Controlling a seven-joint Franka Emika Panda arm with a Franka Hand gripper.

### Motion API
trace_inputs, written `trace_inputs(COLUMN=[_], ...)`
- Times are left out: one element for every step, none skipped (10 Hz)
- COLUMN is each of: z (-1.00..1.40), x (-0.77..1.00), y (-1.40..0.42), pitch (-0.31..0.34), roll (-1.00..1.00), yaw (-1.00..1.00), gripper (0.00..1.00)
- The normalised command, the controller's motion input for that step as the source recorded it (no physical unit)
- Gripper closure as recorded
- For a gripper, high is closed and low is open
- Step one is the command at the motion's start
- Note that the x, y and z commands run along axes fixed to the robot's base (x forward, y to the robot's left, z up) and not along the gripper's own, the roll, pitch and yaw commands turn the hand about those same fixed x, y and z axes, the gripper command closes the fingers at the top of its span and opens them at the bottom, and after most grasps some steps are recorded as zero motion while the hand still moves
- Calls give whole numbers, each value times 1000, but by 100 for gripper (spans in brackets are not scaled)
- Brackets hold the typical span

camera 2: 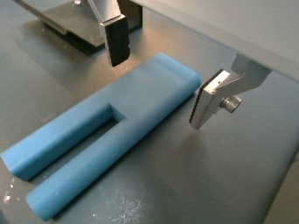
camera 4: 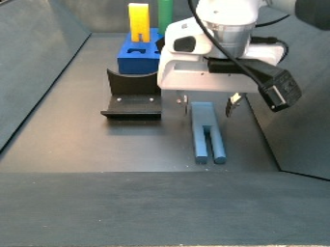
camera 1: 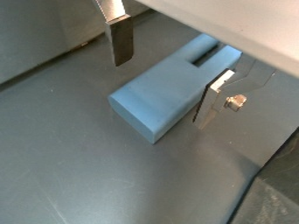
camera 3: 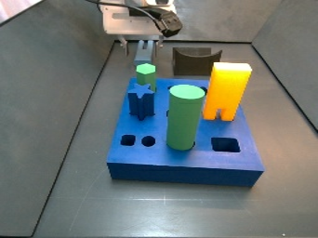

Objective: Pick up the square-circle object. Move up. Rotate the square-circle object. Place the square-circle object on the fixture. Regrasp the square-circle object. Move to above the board. Insert the square-circle object.
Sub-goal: Rotate the square-circle object, then move up, then place the square-circle object on the fixture.

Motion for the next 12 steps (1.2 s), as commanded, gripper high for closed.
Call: trace_inputs(z=[-382,-274,-233,0,833,807,717,556,428,339,1000,1000], x=[32,22,22,0,0,-16,-27,-20,-13,-12,0,0], y=[20,17,17,0,0,0,1,0,3,3,0,-1], pitch=[-123,-138,-142,0,0,13,30,55,72,83,0,5], roll=[-157,-169,-173,0,0,0,11,31,49,62,0,12], yaw=[5,7,8,0,0,0,-2,-7,-8,-8,0,-1], gripper=[0,0,0,100,100,100,100,100,100,100,100,100])
